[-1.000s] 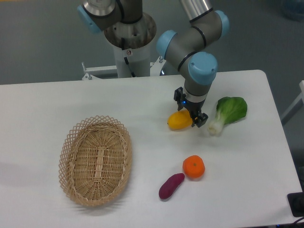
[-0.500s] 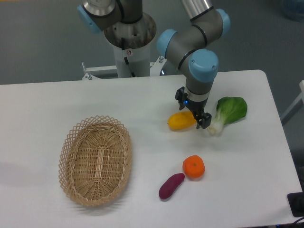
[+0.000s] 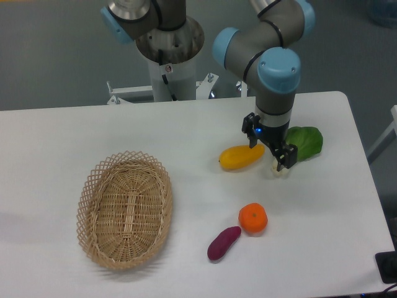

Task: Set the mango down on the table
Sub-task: 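Lift the open gripper up away from the mango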

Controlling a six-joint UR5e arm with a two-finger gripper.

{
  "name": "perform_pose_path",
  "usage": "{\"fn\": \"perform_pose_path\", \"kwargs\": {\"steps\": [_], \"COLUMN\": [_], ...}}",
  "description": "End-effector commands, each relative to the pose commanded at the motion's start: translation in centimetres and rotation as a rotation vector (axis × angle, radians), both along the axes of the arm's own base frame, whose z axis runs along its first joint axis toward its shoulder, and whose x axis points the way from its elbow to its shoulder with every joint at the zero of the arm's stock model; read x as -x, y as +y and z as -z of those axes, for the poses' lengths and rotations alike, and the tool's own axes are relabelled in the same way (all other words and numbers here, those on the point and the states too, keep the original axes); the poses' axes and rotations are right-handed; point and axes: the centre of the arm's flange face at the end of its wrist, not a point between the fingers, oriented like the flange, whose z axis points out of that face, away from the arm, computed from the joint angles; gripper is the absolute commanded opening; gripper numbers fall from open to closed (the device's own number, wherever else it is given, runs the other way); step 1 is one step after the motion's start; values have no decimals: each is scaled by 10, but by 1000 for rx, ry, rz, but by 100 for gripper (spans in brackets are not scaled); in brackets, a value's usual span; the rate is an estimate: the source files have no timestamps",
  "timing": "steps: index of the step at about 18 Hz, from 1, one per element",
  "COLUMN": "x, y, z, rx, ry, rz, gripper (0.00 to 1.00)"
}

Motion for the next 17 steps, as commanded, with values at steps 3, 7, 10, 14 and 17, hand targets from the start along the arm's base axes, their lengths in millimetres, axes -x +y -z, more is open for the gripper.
{"fn": "perform_pose_path", "kwargs": {"steps": [3, 7, 10, 14, 17], "x": [14, 28, 41, 49, 50], "y": [5, -1, -20, -47, -55], "z": [-42, -87, -87, -95, -100], "rx": [-20, -4, 5, 12, -17], "ry": [19, -1, -9, -33, -40], "rz": [-3, -12, 14, 40, 36], "gripper": [100, 100, 100, 100, 100]}}
